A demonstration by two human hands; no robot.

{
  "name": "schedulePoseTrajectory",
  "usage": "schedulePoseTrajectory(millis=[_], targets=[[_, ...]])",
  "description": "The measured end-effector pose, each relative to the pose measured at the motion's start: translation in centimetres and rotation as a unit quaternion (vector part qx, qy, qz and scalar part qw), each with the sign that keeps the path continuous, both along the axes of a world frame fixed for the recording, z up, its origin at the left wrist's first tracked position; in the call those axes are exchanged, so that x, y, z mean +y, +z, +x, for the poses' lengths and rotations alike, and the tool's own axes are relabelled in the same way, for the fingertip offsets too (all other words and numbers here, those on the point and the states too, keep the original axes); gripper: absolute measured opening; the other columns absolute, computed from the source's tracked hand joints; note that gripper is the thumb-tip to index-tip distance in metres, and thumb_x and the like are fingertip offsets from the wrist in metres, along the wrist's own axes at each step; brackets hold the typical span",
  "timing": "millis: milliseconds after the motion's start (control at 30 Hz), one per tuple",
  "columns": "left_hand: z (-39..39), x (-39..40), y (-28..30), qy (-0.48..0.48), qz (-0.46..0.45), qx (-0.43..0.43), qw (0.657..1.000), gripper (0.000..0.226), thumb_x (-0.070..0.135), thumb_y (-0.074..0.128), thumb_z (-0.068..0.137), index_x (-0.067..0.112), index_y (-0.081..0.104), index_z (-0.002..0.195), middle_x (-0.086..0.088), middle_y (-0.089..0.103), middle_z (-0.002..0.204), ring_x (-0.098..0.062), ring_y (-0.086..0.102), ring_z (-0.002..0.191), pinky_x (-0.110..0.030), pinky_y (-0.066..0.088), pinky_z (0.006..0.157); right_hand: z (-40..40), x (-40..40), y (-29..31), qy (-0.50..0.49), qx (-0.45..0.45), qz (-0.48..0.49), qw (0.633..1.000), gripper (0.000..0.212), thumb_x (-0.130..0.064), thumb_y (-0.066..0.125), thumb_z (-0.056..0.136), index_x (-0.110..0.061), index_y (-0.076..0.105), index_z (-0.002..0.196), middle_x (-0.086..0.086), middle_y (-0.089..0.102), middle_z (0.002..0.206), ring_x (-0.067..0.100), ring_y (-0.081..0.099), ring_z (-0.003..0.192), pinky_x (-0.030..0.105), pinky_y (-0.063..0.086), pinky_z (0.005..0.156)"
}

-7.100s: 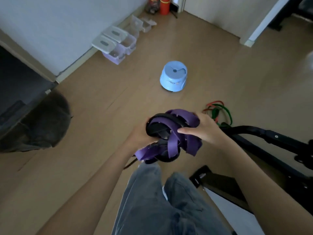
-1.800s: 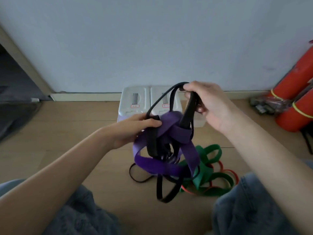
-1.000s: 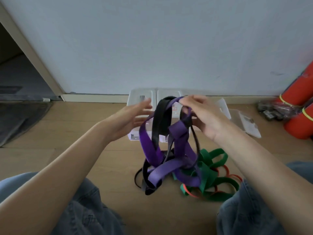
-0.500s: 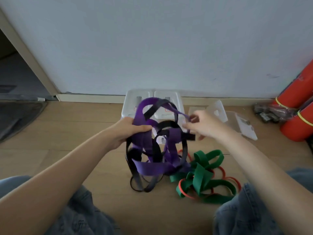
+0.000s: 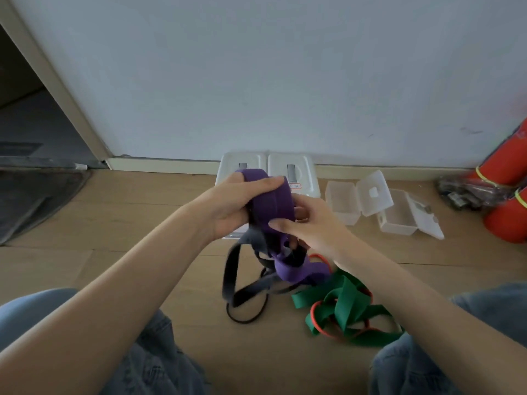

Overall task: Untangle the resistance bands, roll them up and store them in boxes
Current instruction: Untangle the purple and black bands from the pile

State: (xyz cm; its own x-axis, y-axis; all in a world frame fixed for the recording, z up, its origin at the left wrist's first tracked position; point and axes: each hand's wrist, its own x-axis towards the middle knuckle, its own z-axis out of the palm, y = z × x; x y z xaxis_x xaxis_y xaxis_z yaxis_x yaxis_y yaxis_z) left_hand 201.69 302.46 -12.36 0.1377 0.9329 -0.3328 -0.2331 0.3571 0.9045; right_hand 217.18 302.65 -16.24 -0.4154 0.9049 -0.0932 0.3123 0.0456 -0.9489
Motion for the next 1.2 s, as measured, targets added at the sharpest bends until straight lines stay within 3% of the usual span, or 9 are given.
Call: schedulePoseTrajectory(millis=[200,300,400,500,633,867,1033,1133,1200], targets=[[-1.5,0.2,0.0,-0.056,-0.043,0.041,0.997,0.016,0.01,0.061,0.086,0.001,0.065,0.099,-0.005,0.071,0.079,-0.012,0.069,0.069,-0.02,0.055,0.061,2.8,1.1,2.1,-0.133,0.134,-0.07,0.979,0.013,-0.011,0.062,0.087,-0.007,0.064,0.1,0.002,0.061,0.067,0.003,0.052,0.044,0.014,0.041,0.043],[-1.2,0.1,-0.7,-0.074,-0.058,0.188,0.978,0.021,0.007,0.056,0.089,0.003,0.06,0.109,-0.005,0.07,0.081,-0.012,0.068,0.069,-0.019,0.052,0.055,3.3,1.2,2.5,-0.159,0.145,-0.069,0.974,0.004,-0.008,0.061,0.088,-0.007,0.064,0.089,-0.002,0.055,0.06,0.004,0.047,0.042,0.015,0.038,0.042],[-1.3,-0.1,-1.6,-0.136,-0.035,0.437,0.888,0.049,0.009,0.055,0.088,0.013,0.038,0.134,-0.011,0.062,0.108,-0.02,0.064,0.082,-0.026,0.053,0.074,3.1,1.0,2.8,-0.152,0.156,-0.064,0.974,0.009,-0.009,0.059,0.088,-0.004,0.063,0.095,-0.003,0.052,0.058,0.005,0.045,0.046,0.017,0.036,0.047],[-1.9,-0.5,-2.6,-0.235,0.025,0.629,0.741,0.087,0.021,0.067,0.084,0.022,0.008,0.148,-0.009,0.025,0.15,-0.031,0.032,0.132,-0.038,0.034,0.103,3.4,1.2,3.9,-0.119,0.191,-0.075,0.971,0.014,-0.014,0.063,0.085,-0.007,0.062,0.097,0.004,0.054,0.073,0.01,0.046,0.059,0.021,0.035,0.056],[-0.9,-0.2,-1.9,-0.158,0.151,0.392,0.893,0.096,0.028,0.076,0.075,0.041,0.012,0.145,0.008,0.018,0.152,-0.013,0.02,0.138,-0.032,0.023,0.108,3.5,0.6,4.9,-0.038,0.18,-0.095,0.978,0.05,-0.026,0.076,0.057,-0.007,0.06,0.101,0.004,0.065,0.084,0.012,0.063,0.069,0.02,0.051,0.059],[-0.4,0.2,-2.5,-0.215,0.155,0.353,0.897,0.01,0.016,0.065,0.086,0.009,0.064,0.093,-0.001,0.066,0.083,-0.012,0.061,0.079,-0.022,0.048,0.08,5.8,1.3,6.2,0.027,0.247,-0.094,0.964,0.014,-0.015,0.073,0.069,-0.017,0.063,0.078,-0.002,0.064,0.071,0.011,0.06,0.059,0.019,0.047,0.056],[-2.2,0.3,0.2,-0.154,0.151,0.179,0.96,0.008,0.007,0.054,0.091,0.009,0.059,0.086,0.005,0.054,0.054,-0.013,0.052,0.05,-0.022,0.049,0.06,6.6,2.3,4.6,0.003,-0.253,-0.008,0.967,0.062,-0.032,0.08,0.065,-0.02,0.055,0.12,-0.002,0.061,0.117,0.018,0.059,0.096,0.019,0.045,0.073],[-1.1,-0.6,0.5,-0.249,0.15,0.209,0.934,0.017,-0.004,0.049,0.087,0.01,0.054,0.095,0.002,0.053,0.052,-0.015,0.048,0.047,-0.021,0.046,0.055,5.6,1.1,4.3,0.118,-0.228,-0.052,0.965,0.096,-0.045,0.08,0.062,-0.036,0.028,0.141,-0.01,0.038,0.145,0.01,0.042,0.129,0.024,0.036,0.098],[-0.2,-0.8,0.4,-0.262,0.135,0.219,0.93,0.022,-0.008,0.048,0.085,0.009,0.049,0.099,0.0,0.055,0.053,-0.015,0.051,0.048,-0.02,0.048,0.056,3.9,0.1,4.0,0.192,-0.171,-0.049,0.965,0.069,-0.036,0.081,0.067,-0.033,0.047,0.127,-0.009,0.057,0.128,0.006,0.052,0.118,0.027,0.043,0.099]])
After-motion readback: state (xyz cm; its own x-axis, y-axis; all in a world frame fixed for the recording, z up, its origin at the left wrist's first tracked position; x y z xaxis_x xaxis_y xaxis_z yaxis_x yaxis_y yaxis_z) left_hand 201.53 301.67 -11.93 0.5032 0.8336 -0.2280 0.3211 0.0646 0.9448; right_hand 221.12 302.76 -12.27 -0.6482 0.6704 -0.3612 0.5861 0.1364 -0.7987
